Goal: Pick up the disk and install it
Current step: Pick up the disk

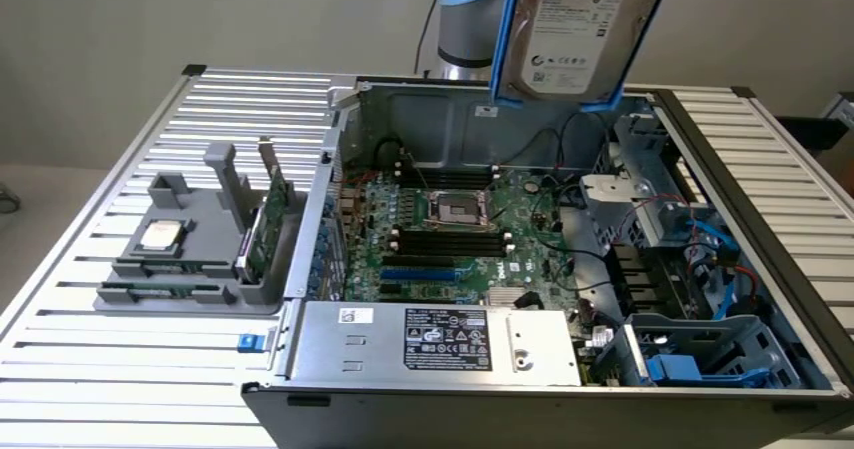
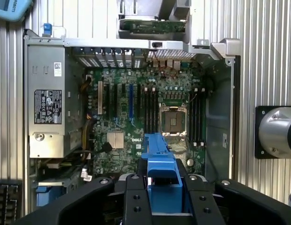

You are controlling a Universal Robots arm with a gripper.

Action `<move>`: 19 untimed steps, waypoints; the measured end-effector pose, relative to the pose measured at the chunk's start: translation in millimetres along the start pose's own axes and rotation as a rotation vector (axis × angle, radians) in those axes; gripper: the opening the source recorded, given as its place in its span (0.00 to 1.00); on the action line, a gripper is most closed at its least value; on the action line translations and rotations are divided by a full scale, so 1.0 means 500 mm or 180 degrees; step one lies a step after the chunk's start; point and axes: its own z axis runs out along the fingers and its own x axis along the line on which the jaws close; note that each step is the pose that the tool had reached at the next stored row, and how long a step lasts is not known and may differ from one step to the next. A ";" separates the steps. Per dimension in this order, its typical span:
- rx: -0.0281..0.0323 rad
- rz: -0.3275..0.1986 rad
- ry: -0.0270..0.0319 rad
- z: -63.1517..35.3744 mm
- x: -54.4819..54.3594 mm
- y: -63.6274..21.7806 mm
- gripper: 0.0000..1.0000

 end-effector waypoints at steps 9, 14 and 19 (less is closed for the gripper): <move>0.0000 0.0000 0.0004 -0.016 0.043 -0.041 0.33; 0.0000 0.0001 0.0012 -0.025 0.068 -0.059 0.33; 0.0000 0.0002 0.0022 -0.032 0.095 -0.077 0.33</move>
